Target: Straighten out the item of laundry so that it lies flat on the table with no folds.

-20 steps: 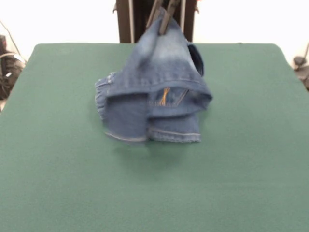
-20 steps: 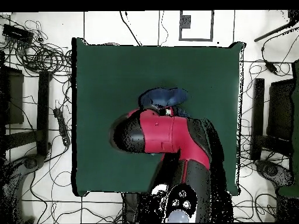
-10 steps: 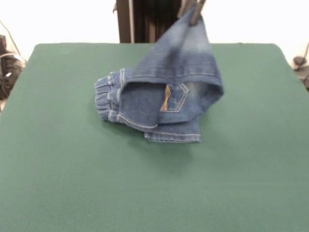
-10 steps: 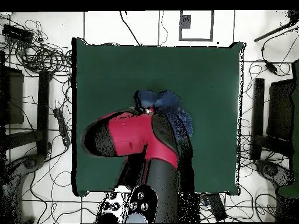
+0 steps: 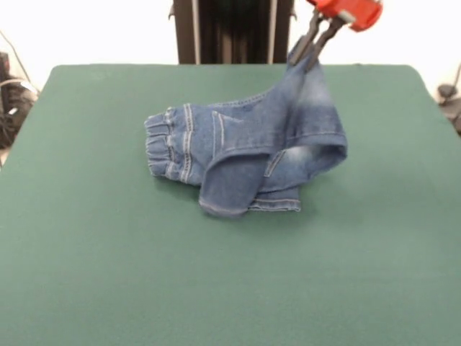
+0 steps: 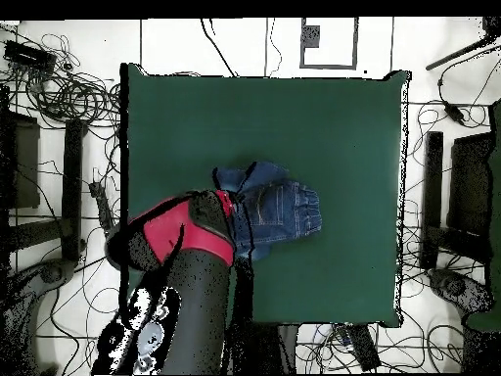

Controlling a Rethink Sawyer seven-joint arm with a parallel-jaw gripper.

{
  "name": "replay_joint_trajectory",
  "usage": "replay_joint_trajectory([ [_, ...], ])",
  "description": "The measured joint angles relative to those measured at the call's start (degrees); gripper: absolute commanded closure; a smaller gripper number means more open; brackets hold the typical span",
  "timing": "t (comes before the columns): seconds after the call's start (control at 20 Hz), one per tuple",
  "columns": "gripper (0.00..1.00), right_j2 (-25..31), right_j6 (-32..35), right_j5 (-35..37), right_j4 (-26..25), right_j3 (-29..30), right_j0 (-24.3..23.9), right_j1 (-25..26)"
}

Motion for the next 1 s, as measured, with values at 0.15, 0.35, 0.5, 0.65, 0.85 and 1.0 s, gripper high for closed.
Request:
replay_joint_trajectory([
  [0.15, 1.0, -2.4, 0.0, 0.0, -2.9, 0.0, 2.4, 3.6],
  [0.35, 1.0, -4.9, 0.0, 0.0, -5.5, 0.0, 4.8, 6.8],
  [0.5, 1.0, -7.4, 0.0, -0.1, -7.6, 0.0, 7.6, 10.4],
  [0.65, 1.0, -8.6, 0.5, -0.2, -7.2, 0.0, 9.1, 12.3],
  [0.85, 1.0, -9.1, 2.2, -0.6, -5.4, 0.1, 9.9, 13.5],
  [1.0, 1.0, -9.8, 5.7, -1.6, -1.9, 0.2, 10.1, 13.9],
])
